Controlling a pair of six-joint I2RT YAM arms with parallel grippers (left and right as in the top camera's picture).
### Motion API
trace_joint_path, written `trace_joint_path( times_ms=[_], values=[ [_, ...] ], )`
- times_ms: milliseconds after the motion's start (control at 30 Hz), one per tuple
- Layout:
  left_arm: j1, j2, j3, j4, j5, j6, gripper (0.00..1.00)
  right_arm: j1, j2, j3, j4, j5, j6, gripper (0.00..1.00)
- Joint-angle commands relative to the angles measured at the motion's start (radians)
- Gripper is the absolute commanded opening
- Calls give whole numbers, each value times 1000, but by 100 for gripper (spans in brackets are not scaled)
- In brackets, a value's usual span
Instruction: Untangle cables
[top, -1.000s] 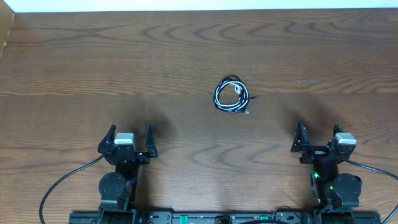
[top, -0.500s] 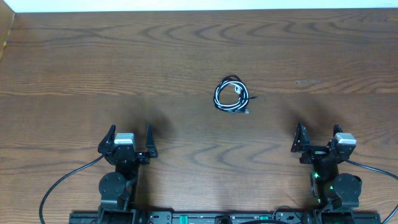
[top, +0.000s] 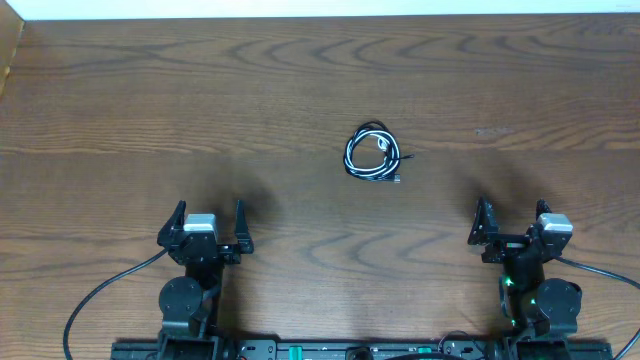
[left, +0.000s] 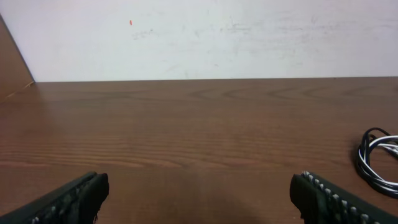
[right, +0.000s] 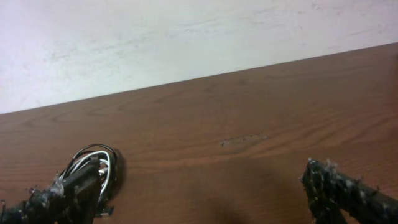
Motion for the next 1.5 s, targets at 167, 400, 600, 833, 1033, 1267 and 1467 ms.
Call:
trace_joint_path(
  times_ms=[167, 400, 600, 833, 1033, 1267, 1467],
  values=[
    [2, 2, -14, -45, -5, 5, 98, 6, -3, -2, -3, 1, -7, 99],
    [2, 42, 19, -83, 43, -84, 98, 6, -3, -2, -3, 1, -7, 99],
    [2, 257, 176, -102, 44, -100, 98, 6, -3, -2, -3, 1, -7, 99],
    [2, 537, 415, -166, 90, -100, 98, 6, -3, -2, -3, 1, -7, 99],
    [2, 747, 632, -297, 165, -100, 98, 6, -3, -2, -3, 1, -7, 99],
    [2, 998, 917, -539, 338, -100, 98, 6, -3, -2, -3, 1, -7, 99],
    [2, 1211, 1181, -811, 382, -100, 98, 6, -3, -2, -3, 1, -7, 99]
  ],
)
